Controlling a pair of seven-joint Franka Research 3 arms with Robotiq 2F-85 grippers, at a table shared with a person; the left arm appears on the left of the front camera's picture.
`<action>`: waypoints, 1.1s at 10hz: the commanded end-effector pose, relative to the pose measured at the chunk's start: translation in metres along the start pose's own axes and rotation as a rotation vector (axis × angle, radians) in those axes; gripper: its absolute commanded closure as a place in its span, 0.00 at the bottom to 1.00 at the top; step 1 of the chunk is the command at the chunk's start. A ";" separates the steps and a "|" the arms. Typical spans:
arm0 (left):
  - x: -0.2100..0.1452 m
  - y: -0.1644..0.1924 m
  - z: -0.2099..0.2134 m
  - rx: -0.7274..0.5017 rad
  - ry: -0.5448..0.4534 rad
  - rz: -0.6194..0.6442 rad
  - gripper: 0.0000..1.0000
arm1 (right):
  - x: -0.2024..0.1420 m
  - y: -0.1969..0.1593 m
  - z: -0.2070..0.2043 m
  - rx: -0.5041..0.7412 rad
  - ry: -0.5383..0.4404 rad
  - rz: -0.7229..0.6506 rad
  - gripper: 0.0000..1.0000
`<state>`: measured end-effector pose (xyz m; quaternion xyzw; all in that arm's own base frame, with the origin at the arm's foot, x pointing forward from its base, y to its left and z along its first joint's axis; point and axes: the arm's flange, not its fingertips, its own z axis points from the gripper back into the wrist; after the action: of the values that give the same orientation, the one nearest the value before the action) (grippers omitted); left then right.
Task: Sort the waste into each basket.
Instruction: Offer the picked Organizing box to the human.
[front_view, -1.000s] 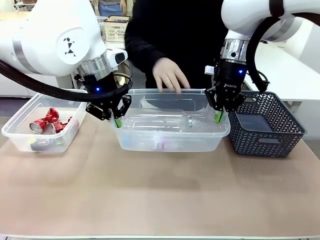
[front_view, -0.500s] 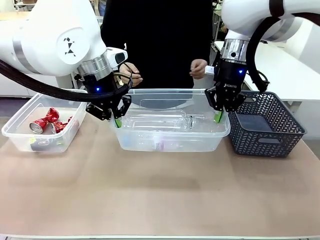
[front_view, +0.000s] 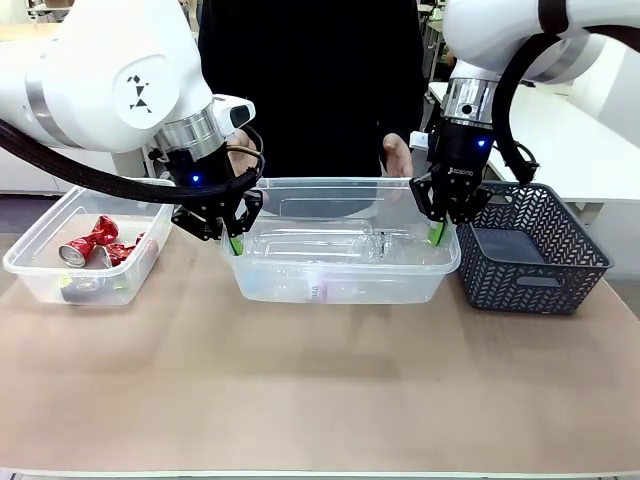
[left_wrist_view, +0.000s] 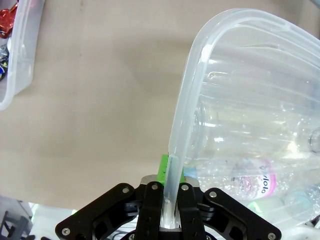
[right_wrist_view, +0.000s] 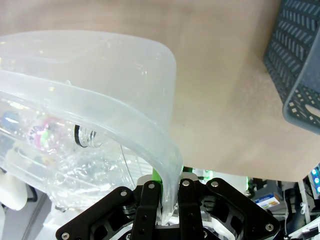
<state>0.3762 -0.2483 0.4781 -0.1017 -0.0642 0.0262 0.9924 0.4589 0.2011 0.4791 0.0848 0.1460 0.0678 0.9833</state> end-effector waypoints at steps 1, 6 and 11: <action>0.003 0.002 0.003 -0.008 -0.013 0.008 0.96 | 0.000 0.000 0.000 0.000 0.000 0.000 0.95; 0.119 -0.019 0.004 -0.034 -0.075 0.036 0.96 | 0.136 0.008 0.064 0.000 0.135 0.103 0.95; 0.131 0.001 -0.016 -0.025 -0.007 0.045 0.96 | 0.145 -0.013 0.041 0.002 0.116 0.060 0.95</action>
<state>0.5156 -0.2444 0.4695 -0.1156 -0.0555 0.0473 0.9906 0.6184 0.2029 0.4659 0.0850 0.2089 0.0966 0.9694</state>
